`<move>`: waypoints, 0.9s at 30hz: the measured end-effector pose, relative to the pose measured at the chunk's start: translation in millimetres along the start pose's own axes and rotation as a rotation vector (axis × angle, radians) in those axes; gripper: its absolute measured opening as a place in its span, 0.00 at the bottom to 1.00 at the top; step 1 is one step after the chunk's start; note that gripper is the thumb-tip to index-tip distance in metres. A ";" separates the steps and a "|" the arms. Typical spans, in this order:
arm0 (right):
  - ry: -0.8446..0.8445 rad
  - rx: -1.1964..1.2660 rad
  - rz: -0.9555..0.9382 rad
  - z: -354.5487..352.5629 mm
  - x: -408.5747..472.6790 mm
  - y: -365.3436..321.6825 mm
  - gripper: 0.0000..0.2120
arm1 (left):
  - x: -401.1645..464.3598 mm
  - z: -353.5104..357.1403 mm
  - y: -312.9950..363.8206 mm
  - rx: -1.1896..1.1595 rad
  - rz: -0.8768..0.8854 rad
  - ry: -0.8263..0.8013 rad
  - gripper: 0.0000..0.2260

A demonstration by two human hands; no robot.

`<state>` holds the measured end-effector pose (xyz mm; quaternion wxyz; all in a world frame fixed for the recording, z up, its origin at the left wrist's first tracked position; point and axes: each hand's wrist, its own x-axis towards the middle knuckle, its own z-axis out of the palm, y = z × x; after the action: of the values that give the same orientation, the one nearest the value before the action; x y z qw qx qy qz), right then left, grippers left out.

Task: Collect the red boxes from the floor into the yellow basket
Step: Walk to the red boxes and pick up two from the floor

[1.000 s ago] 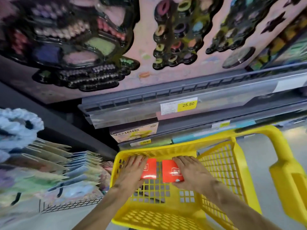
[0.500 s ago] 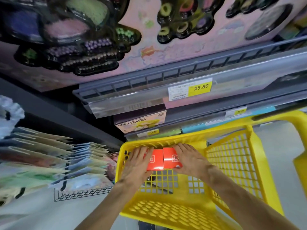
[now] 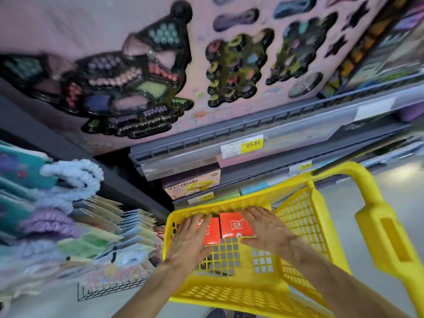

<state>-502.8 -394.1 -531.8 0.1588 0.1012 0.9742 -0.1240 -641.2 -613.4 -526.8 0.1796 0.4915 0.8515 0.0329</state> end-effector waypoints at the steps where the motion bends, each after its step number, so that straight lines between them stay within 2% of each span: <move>1: 0.019 0.010 0.010 -14.4 -11.1 0.1 0.43 | -3.1 -12.4 5.2 -0.019 0.031 0.013 0.37; 4: 0.057 0.021 0.048 -71.0 -56.5 2.6 0.47 | -9.5 -63.9 31.3 -0.029 0.152 0.053 0.36; 7: 0.134 0.027 0.117 -139.7 -125.3 4.2 0.43 | -13.3 -133.4 77.3 0.012 0.299 0.124 0.36; 10: 0.204 0.016 0.199 -207.8 -205.2 11.2 0.38 | -14.6 -199.8 138.9 0.094 0.431 0.194 0.37; 15: 0.376 -0.012 0.430 -300.1 -343.1 25.3 0.36 | -23.1 -286.6 271.8 0.069 0.701 0.212 0.37; 23: 0.535 -0.011 0.794 -349.4 -557.1 95.5 0.46 | -16.5 -339.7 502.2 0.054 1.053 0.257 0.38; 27: 0.585 -0.005 0.929 -348.5 -656.0 150.2 0.42 | 2.2 -333.5 626.4 0.085 1.148 0.246 0.38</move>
<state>43.1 -259.7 -23.6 -0.0805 0.5504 0.8310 -0.0053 -238.1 -248.9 -70.5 0.0133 0.8731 0.4645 0.1475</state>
